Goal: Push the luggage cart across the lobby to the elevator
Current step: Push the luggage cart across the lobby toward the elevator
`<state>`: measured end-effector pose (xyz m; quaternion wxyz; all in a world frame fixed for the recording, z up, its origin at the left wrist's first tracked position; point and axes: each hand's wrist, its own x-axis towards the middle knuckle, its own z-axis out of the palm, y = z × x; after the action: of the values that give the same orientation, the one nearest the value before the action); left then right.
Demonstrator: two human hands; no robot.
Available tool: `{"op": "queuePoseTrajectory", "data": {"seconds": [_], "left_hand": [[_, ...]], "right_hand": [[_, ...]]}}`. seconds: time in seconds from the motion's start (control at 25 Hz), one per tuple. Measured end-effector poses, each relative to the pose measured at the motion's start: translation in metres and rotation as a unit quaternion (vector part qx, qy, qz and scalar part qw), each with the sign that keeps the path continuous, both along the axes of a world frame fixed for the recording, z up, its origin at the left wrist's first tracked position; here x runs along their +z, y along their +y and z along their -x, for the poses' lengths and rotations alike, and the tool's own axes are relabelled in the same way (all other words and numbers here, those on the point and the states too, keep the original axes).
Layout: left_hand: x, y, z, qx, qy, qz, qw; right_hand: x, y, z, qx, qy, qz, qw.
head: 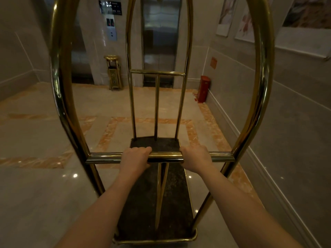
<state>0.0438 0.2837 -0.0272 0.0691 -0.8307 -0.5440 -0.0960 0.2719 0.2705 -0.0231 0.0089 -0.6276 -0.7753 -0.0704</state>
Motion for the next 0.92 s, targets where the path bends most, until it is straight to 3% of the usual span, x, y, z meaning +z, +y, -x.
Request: {"op": "queuePoseTrajectory", "data": {"seconds": [0.92], "left_hand": [[-0.004, 0.218, -0.033, 0.009, -0.018, -0.010, 1.000]], "right_hand": [[0.006, 0.210, -0.029, 0.013, 0.005, -0.005, 1.000]]}}
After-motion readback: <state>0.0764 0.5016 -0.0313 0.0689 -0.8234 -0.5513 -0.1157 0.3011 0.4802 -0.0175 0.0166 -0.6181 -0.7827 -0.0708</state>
